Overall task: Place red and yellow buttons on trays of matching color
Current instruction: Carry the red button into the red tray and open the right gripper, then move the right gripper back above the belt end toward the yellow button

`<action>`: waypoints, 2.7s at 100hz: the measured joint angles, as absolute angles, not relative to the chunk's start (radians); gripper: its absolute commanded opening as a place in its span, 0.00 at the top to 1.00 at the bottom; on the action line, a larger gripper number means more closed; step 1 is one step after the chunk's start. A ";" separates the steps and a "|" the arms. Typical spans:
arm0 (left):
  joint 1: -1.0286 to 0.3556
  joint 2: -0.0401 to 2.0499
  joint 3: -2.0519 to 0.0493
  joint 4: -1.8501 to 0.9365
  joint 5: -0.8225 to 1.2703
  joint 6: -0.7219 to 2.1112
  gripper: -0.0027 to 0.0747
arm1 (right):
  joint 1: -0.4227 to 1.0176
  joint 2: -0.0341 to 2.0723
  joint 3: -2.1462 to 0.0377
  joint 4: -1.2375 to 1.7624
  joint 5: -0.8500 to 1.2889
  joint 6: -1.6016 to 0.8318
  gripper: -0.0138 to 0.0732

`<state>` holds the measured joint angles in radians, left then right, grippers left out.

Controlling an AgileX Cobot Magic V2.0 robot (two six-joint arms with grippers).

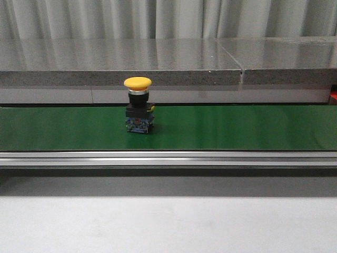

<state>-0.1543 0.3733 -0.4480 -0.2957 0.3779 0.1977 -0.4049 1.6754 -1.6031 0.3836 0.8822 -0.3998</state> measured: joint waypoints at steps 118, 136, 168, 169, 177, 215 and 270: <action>-0.154 0.373 -0.448 -0.296 0.378 0.198 0.99 | -0.586 2.315 -2.033 0.384 0.820 -0.372 0.67; -0.154 0.372 -0.448 -0.296 0.378 0.198 0.99 | -0.586 2.332 -2.033 0.384 0.819 -0.372 0.53; -0.154 0.372 -0.448 -0.296 0.378 0.198 0.99 | -0.586 2.332 -2.052 0.384 0.811 -0.372 0.10; -0.154 0.372 -0.448 -0.296 0.378 0.198 0.99 | -0.586 2.332 -2.057 0.384 0.811 -0.372 0.10; -0.154 0.372 -0.448 -0.296 0.378 0.198 0.99 | -0.586 2.332 -2.080 0.385 0.818 -0.372 0.10; -0.154 0.372 -0.448 -0.296 0.378 0.198 0.99 | -0.586 2.204 -2.121 0.398 0.930 -0.372 0.10; -0.154 0.372 -0.448 -0.296 0.378 0.198 0.99 | -0.474 1.808 -1.874 0.409 1.049 -0.429 0.10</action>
